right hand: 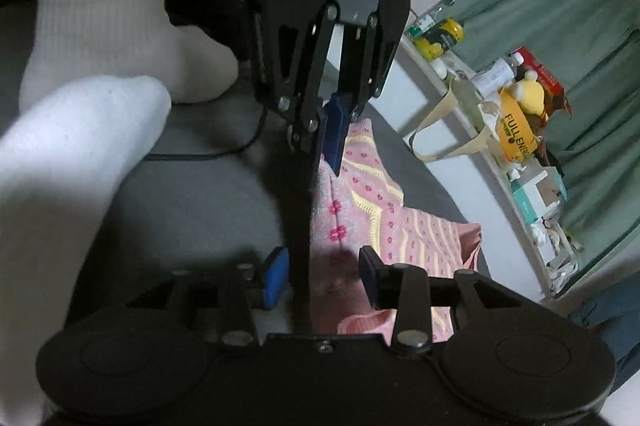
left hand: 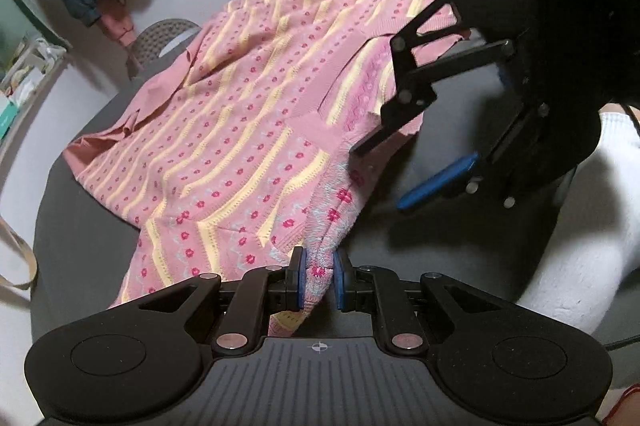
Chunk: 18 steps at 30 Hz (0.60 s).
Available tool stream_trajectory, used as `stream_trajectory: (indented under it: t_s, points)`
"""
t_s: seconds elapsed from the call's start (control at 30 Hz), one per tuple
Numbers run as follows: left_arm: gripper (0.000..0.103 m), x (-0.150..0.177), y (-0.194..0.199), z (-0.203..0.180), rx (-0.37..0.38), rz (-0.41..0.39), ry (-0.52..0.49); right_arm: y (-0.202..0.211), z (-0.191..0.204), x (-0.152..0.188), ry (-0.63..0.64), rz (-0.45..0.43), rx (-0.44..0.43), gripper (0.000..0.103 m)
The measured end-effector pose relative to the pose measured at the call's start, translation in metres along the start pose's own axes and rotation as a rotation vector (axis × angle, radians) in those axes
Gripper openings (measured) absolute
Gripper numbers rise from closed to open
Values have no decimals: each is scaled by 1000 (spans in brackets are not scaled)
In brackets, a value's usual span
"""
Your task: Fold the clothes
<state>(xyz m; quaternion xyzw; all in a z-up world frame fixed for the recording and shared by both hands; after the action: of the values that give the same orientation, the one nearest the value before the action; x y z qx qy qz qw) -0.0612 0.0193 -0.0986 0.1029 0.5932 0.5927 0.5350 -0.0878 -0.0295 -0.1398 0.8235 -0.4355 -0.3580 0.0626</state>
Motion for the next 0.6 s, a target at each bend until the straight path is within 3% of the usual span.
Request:
stream_trajectory:
  t_s: [0.2,0.33,0.4,0.47,0.5,0.53,0.57,0.6]
  points:
    - [13,1,-2,-10,-20,20,-110,-10,-2,5,53,3,21,37]
    - [13,-2,-4,-16,-29,34,-175,-17,-2,-1,46,3,-28,37]
    - [13,-2,-5,-17,-28,35,-178,-23,-1,2,61,25,-50,17]
    - [13,-3,-6,-15,-23,37,-155,-25,1,3,72,38,-37,15]
    - [13,-4,-6,-13,-19,38,-138,-25,1,3,93,32,-4,21]
    - [13,-4,-6,-12,-16,38,-122,-24,3,2,138,25,56,54]
    - [13,-4,-6,-10,-15,39,-106,-22,5,2,186,9,114,79]
    - [13,-3,-6,-8,-12,41,-87,-18,9,2,219,-19,121,78]
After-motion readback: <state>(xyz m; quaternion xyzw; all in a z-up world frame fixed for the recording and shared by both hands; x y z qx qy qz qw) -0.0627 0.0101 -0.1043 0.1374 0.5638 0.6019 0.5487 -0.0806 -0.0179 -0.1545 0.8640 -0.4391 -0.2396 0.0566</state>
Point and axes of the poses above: each gripper's, at about its wrist camera, not at the fingertips, and y roughly against the way its jaws point, z to its left, x to its underside, the point moved 8 cm from there along -y, roughly the way its jaws point, and after that the axes turned 4 degrees about x, right-handed, at the moved point
